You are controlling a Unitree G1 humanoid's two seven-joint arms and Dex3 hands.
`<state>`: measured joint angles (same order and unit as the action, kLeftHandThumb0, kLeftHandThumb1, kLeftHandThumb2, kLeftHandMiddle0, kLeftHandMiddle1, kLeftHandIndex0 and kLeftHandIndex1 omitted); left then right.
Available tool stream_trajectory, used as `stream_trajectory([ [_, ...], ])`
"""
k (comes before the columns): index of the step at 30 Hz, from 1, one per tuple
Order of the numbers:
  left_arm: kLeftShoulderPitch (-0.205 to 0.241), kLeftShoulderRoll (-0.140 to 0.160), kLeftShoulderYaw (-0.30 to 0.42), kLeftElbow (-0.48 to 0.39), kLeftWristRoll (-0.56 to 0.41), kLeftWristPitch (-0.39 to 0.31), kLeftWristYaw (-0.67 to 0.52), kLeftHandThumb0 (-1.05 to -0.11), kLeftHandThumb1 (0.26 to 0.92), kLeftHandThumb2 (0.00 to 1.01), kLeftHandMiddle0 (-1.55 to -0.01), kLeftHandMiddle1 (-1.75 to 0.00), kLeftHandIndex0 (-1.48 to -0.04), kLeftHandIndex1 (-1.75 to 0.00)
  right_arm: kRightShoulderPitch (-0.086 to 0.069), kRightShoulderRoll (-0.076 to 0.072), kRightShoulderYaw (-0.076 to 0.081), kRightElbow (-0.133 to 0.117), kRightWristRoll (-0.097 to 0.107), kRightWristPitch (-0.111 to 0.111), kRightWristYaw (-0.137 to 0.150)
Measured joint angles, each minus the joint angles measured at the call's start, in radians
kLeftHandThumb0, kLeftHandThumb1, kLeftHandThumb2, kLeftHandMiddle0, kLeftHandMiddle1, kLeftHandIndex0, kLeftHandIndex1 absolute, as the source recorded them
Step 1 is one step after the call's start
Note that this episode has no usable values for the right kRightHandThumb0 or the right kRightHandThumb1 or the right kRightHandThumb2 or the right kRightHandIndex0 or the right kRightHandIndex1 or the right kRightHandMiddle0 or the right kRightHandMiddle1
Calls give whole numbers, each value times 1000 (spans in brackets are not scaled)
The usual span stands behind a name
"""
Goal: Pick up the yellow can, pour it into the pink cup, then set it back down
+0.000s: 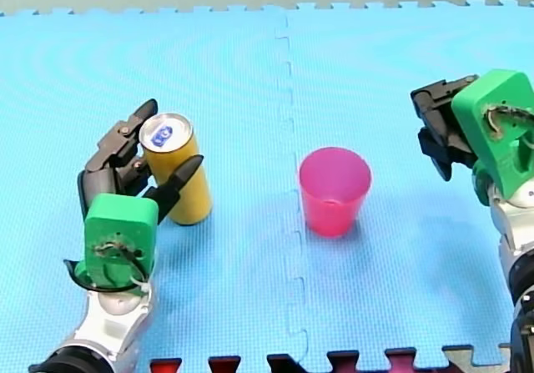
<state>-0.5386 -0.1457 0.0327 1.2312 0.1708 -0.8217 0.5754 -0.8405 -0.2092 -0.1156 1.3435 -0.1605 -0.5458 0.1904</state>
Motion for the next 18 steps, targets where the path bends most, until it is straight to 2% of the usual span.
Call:
stream_trajectory([
  [1,2,1,2,1,0,0,-1,-602,797,0,-673,1,-594,0,0,0,0,0,0,0,0],
  [2,3,1,1,2,5,1,4,-724,800,2,-554,0,-498,0,0,0,1,0,0,-1,0],
  [3,4,4,-5,3,19,6,16,-804,808,5,-486,0,-436,0,0,0,1,0,0,-1,0],
  [4,3,10,-16,4,40,18,35,-928,830,13,-415,-1,-359,-2,0,0,1,0,-1,-1,0],
  [6,2,29,-54,4,104,69,95,-1017,866,25,-348,0,-282,-1,0,0,3,0,-2,-1,0],
  [12,-7,66,-149,0,243,246,221,-1048,902,24,-207,0,-190,0,0,1,8,0,-5,-1,-2],
  [15,-14,75,-182,-12,270,333,222,-1048,902,17,-142,0,-153,0,-1,1,9,0,-5,-1,-5],
  [18,-19,83,-196,-28,273,380,206,-1048,892,8,-121,0,-132,0,-2,1,10,0,-6,-1,-12],
])
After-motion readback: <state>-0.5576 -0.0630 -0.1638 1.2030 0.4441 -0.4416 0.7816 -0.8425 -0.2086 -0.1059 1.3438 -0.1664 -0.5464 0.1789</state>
